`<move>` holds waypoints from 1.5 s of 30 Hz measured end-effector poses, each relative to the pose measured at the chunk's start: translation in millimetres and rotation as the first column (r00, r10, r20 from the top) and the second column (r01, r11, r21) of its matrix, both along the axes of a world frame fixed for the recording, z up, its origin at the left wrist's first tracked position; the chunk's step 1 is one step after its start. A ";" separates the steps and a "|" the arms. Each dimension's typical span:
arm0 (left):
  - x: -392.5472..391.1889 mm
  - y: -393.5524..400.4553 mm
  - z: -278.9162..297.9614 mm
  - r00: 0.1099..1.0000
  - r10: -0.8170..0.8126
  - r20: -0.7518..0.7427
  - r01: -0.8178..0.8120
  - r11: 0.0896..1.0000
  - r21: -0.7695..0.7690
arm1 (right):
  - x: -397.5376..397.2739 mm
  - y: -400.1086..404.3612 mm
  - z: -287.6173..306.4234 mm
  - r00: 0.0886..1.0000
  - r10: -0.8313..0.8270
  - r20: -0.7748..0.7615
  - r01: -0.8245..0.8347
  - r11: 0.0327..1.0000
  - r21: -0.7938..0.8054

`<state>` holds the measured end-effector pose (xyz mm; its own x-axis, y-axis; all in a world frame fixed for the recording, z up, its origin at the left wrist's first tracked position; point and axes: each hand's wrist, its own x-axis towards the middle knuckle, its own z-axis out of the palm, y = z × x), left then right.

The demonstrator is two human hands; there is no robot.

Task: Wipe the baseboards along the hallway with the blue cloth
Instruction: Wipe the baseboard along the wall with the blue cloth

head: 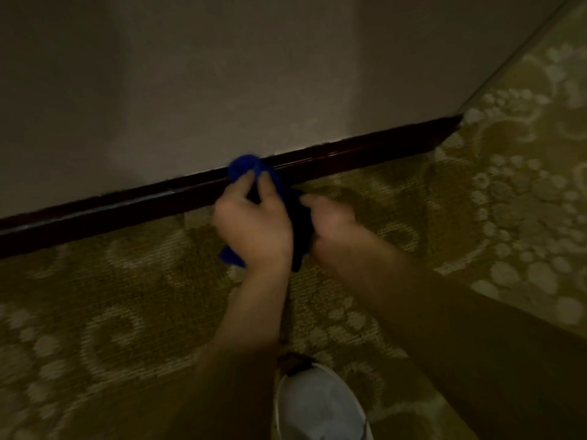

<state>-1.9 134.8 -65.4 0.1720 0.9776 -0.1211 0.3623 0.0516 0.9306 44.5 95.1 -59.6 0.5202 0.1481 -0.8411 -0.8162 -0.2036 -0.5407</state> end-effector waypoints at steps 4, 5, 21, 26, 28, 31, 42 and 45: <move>-6.0 9.4 2.8 1.000 -0.002 0.018 0.003 0.999 -0.050 | -5.3 -15.3 -2.8 0.984 -0.108 0.141 0.110 0.994 -0.008; -11.4 11.8 0.9 0.998 0.056 0.041 -0.055 0.998 -0.042 | -8.0 -13.9 -2.4 0.982 -0.114 0.151 0.112 0.993 0.021; -3.1 13.9 13.4 0.907 -0.295 -0.302 0.342 0.932 0.118 | -5.3 -0.7 1.5 0.959 -0.188 0.213 0.201 0.979 -0.043; 26.5 -6.5 15.6 0.788 -0.407 -0.462 0.533 0.827 0.180 | -1.6 -18.6 -3.2 0.949 -0.263 0.176 0.267 0.964 0.001; 28.2 -6.4 16.7 0.806 -0.384 -0.451 0.506 0.842 0.189 | 2.7 -24.2 -2.9 0.950 -0.275 0.148 0.275 0.961 0.022; -0.2 -1.6 9.0 0.909 -0.201 -0.365 0.315 0.904 0.287 | 2.5 -21.1 2.6 0.969 -0.215 0.125 0.207 0.976 0.069; 31.0 -18.9 9.1 0.855 -0.332 -0.399 0.439 0.873 0.214 | 17.2 -45.3 7.3 0.956 -0.260 0.134 0.255 0.966 0.052; 2.5 -4.7 2.3 0.931 -0.140 -0.338 0.249 0.919 0.305 | 12.1 -31.5 10.0 0.967 -0.199 0.161 0.188 0.979 0.083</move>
<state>0.6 130.1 -63.1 0.3714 0.9190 0.1324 0.5990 -0.3462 0.7220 56.6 63.6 -49.6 0.6770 0.0837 -0.7313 -0.7332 -0.0098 -0.6799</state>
